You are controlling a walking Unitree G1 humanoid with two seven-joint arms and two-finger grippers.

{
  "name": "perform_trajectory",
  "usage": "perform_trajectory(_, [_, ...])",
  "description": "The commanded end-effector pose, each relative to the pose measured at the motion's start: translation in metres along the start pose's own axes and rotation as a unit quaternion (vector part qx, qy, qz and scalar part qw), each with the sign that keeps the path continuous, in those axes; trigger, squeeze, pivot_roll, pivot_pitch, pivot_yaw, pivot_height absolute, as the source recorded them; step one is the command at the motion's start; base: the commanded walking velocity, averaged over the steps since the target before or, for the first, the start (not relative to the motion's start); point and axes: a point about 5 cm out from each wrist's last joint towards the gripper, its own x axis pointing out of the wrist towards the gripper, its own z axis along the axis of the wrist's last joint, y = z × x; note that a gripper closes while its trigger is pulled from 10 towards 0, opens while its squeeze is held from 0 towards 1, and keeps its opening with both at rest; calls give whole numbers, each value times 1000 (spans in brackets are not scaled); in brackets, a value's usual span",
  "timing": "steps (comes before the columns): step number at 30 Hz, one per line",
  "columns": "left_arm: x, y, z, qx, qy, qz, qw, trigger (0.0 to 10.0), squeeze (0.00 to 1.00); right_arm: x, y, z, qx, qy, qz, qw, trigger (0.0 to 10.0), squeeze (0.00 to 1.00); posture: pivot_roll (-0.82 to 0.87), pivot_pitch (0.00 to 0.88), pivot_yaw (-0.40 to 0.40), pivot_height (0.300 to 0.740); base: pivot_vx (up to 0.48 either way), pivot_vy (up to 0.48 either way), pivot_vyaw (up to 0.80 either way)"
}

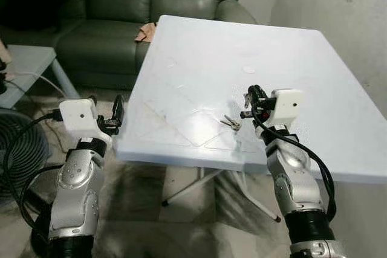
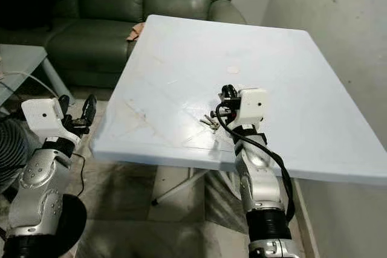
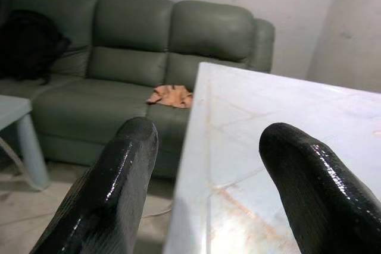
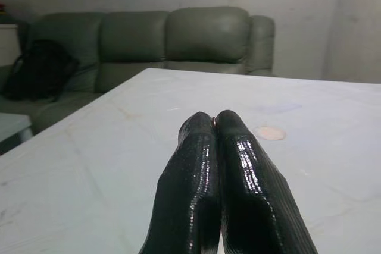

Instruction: Hang keys on a hook

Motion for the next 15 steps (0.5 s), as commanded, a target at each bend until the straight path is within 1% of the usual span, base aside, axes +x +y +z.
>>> perform_trajectory(1, [3, 3, 1, 3, -1, 9, 1000, 10000, 0, 3, 2, -1, 0, 8, 5, 1000, 10000, 0, -85, 0, -31, 724, 0, 0, -756])
perform_trajectory(3, [4, 4, 0, 7, 2, 10, 1000, 10000, 0, 4, 3, -3, 5, 17, 3, 1000, 10000, 0, -87, 0, -29, 724, 0, 0, -756])
perform_trajectory(15, [6, 6, -3, 10, 5, 9, 1000, 10000, 0, 2, 4, -6, 0, 21, -2, 1000, 10000, 0, -95, 0, -21, 724, 0, 0, -756])
